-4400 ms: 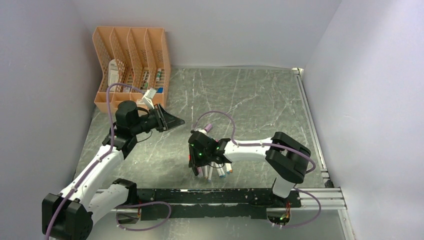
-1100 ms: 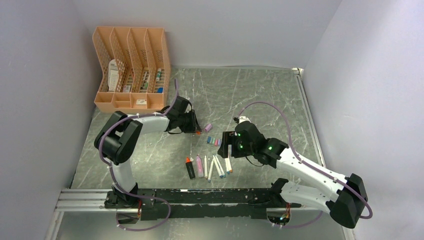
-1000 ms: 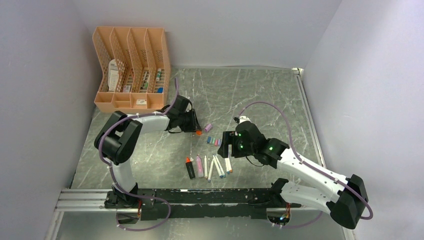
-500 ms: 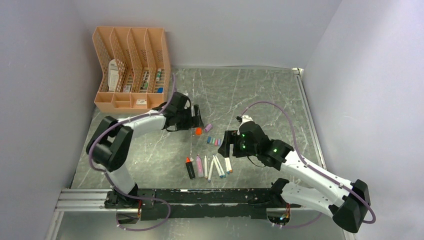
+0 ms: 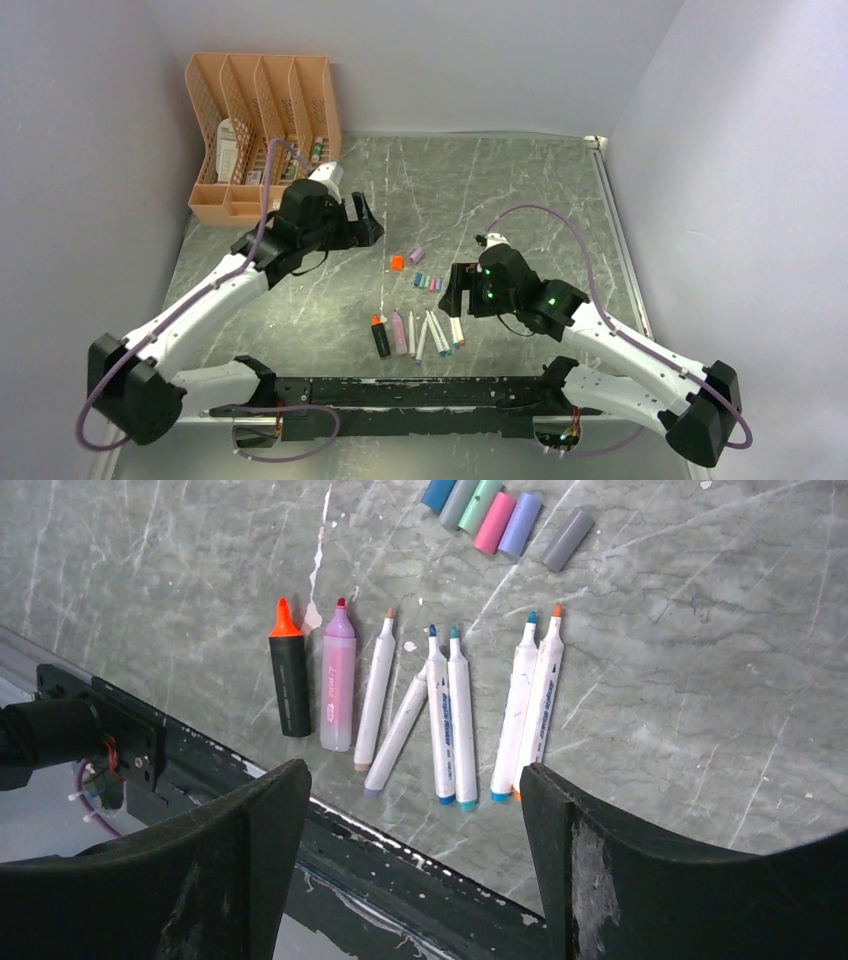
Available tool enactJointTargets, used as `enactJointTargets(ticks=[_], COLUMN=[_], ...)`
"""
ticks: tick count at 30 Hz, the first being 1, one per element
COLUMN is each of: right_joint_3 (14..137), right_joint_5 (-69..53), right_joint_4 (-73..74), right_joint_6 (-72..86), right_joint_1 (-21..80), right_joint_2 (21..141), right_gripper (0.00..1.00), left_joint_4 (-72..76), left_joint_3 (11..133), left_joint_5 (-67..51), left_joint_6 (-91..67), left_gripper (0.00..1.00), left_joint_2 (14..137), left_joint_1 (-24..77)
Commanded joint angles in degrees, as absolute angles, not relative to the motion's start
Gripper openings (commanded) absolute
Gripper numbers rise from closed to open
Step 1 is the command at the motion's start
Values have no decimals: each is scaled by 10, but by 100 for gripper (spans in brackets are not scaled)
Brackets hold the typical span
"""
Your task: Open the pen caps
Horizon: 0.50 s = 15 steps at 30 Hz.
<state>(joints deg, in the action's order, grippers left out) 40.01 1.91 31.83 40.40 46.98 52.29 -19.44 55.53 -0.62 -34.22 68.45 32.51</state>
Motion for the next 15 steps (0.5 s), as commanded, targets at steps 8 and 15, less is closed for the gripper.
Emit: enactJointTargets(ticks=[8, 15], right_joint_3=[387, 392], right_joint_5=[26, 38], right_joint_4=[342, 320], right_joint_6=[459, 406], right_joint_1=[468, 469], right_joint_2=[472, 470], right_gripper=[84, 100], left_joint_4=[-317, -311], left_joint_3=[522, 471], left_joint_5=[31, 48], left_joint_6=[-339, -328], left_gripper=[100, 100], left_joint_2=[516, 476], left_joint_1=[330, 330])
